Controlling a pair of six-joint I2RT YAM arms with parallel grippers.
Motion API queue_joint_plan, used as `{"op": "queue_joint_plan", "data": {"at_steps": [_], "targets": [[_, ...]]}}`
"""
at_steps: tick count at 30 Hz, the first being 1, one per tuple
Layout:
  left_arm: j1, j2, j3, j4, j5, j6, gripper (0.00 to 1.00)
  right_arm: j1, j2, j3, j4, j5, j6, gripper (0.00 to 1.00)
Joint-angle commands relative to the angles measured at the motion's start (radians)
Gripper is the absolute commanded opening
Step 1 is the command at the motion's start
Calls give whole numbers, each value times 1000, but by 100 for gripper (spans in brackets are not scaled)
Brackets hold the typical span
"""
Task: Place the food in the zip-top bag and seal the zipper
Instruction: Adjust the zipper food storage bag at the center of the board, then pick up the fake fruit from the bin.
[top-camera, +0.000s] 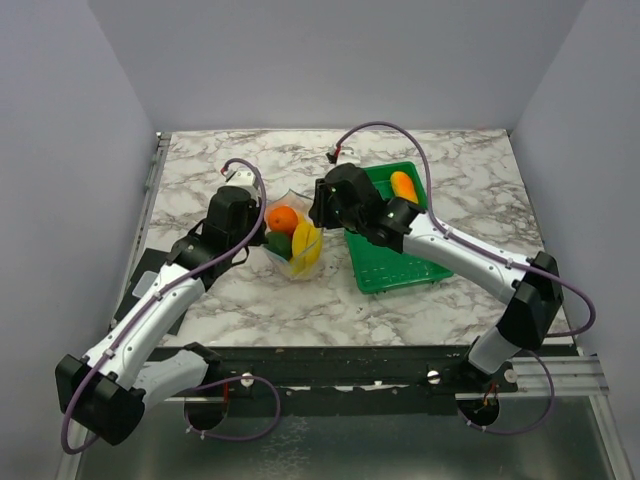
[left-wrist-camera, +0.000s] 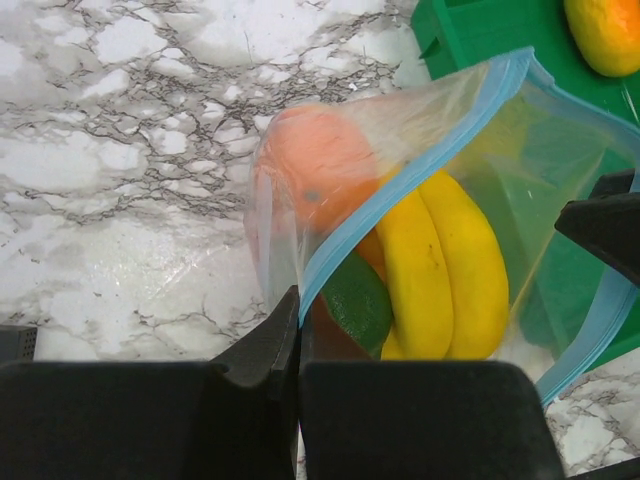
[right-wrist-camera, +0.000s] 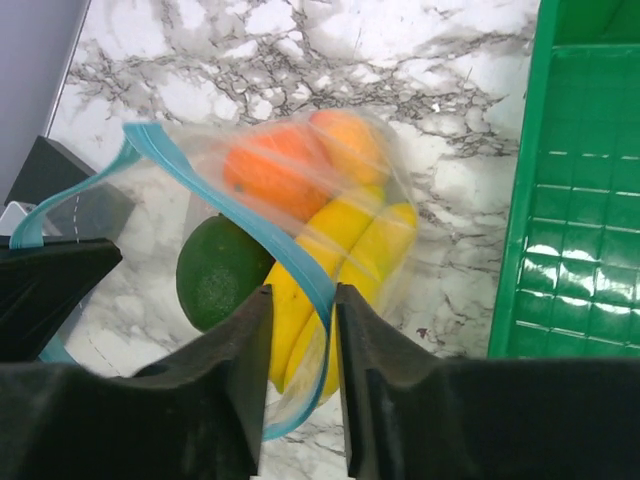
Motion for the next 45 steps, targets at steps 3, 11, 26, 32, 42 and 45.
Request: {"op": "queue_joint_plan", "data": {"at_steps": [3, 11, 26, 32, 42, 45], "targets": [[4, -39, -17, 35, -12, 36, 0, -4, -68, 62, -65, 99, -35, 45], [7, -56, -21, 32, -20, 36, 0, -29, -159, 75, -94, 220, -103, 65], [6, -74, -25, 33, 18, 31, 0, -251, -64, 168, -195, 189, -229, 68], [7, -85, -32, 34, 40, 25, 0, -328, 29, 193, -219, 158, -284, 70], [7, -94, -33, 37, 55, 23, 0, -435, 232, 276, -261, 110, -321, 71], [7, -96, -33, 37, 59, 22, 0, -446, 308, 317, -290, 132, -327, 72]]}}
